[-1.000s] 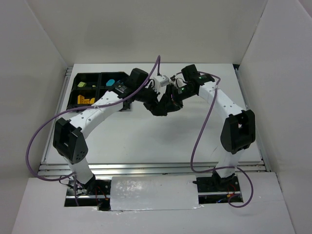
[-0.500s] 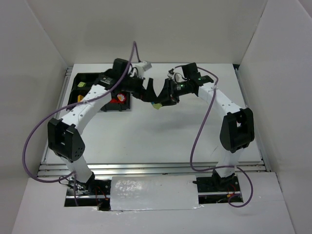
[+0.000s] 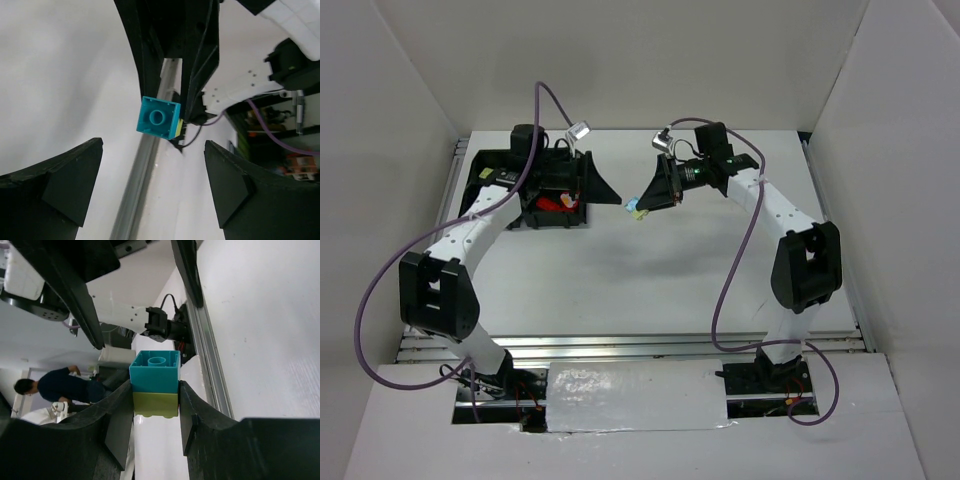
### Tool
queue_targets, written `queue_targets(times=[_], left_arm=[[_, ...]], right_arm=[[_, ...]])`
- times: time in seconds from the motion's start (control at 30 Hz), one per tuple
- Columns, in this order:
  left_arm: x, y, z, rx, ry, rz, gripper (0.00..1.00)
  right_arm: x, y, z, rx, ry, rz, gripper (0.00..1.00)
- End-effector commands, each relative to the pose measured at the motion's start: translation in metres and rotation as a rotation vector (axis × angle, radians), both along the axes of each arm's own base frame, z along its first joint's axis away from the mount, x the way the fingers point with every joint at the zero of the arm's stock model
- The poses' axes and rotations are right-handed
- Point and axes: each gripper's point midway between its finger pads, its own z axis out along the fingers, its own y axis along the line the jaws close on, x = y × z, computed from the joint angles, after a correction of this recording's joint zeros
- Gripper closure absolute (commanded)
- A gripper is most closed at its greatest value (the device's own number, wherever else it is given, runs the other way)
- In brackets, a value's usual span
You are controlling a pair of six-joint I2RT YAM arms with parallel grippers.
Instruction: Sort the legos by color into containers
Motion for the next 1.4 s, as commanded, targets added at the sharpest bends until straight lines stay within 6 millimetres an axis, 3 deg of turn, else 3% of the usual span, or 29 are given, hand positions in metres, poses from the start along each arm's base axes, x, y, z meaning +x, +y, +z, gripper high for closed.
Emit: queue_targets(times=[0.0,0.33,0.43,0.63,0.7,0.77,0.8,0.83,1.07,1.17,1.2,1.3,1.37], left_arm=[[-0.019,-0.005,0.032,-0.112,-0.067,-0.143,0.05],[-0.026,-0.028,0.027,-0.128,-0.049,-0.216,0.14],[-0.025,-0.031,0.024,-0.127,-0.046,-0.227,0.20],[-0.024,-0.032,0.026,-0.129,-0.052,-0.227,0.41],[-0.024,-0.032,0.027,-0.130,-0.047,-0.228,0.41],[-0.024,-0.032,0.028,-0.133,-0.045,-0.231,0.35],[-0.024,-0.032,0.028,-0.133,-0.040,-0.231,0.28],[-0.024,-0.032,0.028,-0.134,-0.040,-0.231,0.15],[-0.022,-0.026,0.026,-0.126,-0.046,-0.220,0.16],[-0.022,-0.025,0.024,-0.128,-0.044,-0.216,0.28],[-0.022,-0.025,0.024,-0.129,-0.044,-0.217,0.38],[-0.023,-0.025,0.024,-0.135,-0.043,-0.225,0.54],[-0.023,-0.025,0.023,-0.132,-0.040,-0.225,0.59]], right_arm=[[-0.001,0.001,0.037,0.109,-0.126,0.072,1.00],[-0.003,0.010,0.044,0.150,-0.124,0.095,1.00],[-0.005,0.014,0.045,0.152,-0.125,0.105,1.00],[-0.011,0.018,0.039,0.149,-0.102,0.125,1.00],[-0.012,0.018,0.035,0.149,-0.091,0.136,0.99],[-0.012,0.017,0.032,0.144,-0.089,0.137,0.99],[-0.012,0.017,0.031,0.139,-0.089,0.132,0.99],[-0.013,0.018,0.028,0.132,-0.088,0.134,0.99],[-0.016,0.015,0.025,0.127,-0.087,0.146,0.99],[-0.015,0.014,0.026,0.132,-0.091,0.146,0.99],[-0.014,0.015,0.028,0.132,-0.096,0.145,0.99],[-0.013,0.015,0.029,0.135,-0.097,0.150,0.99],[-0.012,0.015,0.029,0.134,-0.096,0.146,0.99]])
